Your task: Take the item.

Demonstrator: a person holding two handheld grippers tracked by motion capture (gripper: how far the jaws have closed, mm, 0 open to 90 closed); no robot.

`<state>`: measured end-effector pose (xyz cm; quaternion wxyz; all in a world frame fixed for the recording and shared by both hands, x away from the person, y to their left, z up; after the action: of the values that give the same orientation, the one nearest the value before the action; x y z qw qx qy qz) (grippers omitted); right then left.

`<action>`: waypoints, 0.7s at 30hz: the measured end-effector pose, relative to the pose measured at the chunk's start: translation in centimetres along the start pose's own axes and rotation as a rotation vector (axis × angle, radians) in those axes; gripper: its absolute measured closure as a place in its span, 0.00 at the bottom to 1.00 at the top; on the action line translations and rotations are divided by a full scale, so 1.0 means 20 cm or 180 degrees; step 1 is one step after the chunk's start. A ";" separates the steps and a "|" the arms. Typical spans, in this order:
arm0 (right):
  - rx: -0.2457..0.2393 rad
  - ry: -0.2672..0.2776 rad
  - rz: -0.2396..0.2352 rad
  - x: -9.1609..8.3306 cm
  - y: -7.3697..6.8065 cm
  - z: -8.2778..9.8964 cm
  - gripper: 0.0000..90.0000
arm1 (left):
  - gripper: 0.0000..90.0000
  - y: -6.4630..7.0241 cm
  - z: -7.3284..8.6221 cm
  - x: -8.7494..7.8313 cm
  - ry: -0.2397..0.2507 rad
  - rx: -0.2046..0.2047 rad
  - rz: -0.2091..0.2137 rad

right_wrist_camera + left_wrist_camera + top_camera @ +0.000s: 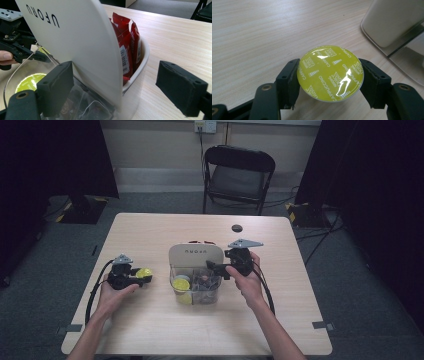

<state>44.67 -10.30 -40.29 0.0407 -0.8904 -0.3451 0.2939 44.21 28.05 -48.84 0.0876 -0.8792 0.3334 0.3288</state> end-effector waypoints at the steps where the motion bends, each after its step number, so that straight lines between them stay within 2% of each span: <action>1: 0.0001 0.0000 0.0000 0.00 0.00 0.00 0.15 | 0.42 0.00 0.00 0.00 -0.0004 0.0012 0.0005; 8: 0.0003 0.0001 0.0004 0.00 0.00 0.00 0.15 | 0.42 0.00 0.01 0.03 -0.0061 -0.0007 0.0021; 14: 0.0004 -0.0003 -0.0008 0.00 0.00 0.00 0.15 | 0.41 -0.01 0.02 0.03 -0.0037 -0.0037 0.0038; 16: 0.0008 -0.0004 -0.0015 0.00 0.00 0.00 0.15 | 0.34 -0.01 0.02 0.02 0.0039 -0.0129 0.0100; 19: 0.0012 -0.0008 -0.0026 0.00 0.01 0.00 0.14 | 0.25 -0.01 0.01 0.00 0.0113 -0.0179 0.0079; 21: 0.0009 -0.0010 -0.0030 0.00 0.01 0.00 0.14 | 0.24 -0.01 0.01 -0.02 0.0120 -0.0176 0.0057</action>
<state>44.82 -10.37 -40.34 0.0428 -0.8883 -0.3489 0.2955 44.10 28.41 -48.75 0.0540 -0.8844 0.3336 0.3221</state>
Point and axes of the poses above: each handheld gripper's, and its own axes: x roughly forward along the jaws, z roughly out of its underside, y roughly to its right, the point moved 1 cm from there along x, roughly forward along the jaws, and after that the axes turned 7 degrees about x, right-handed, at the moved point
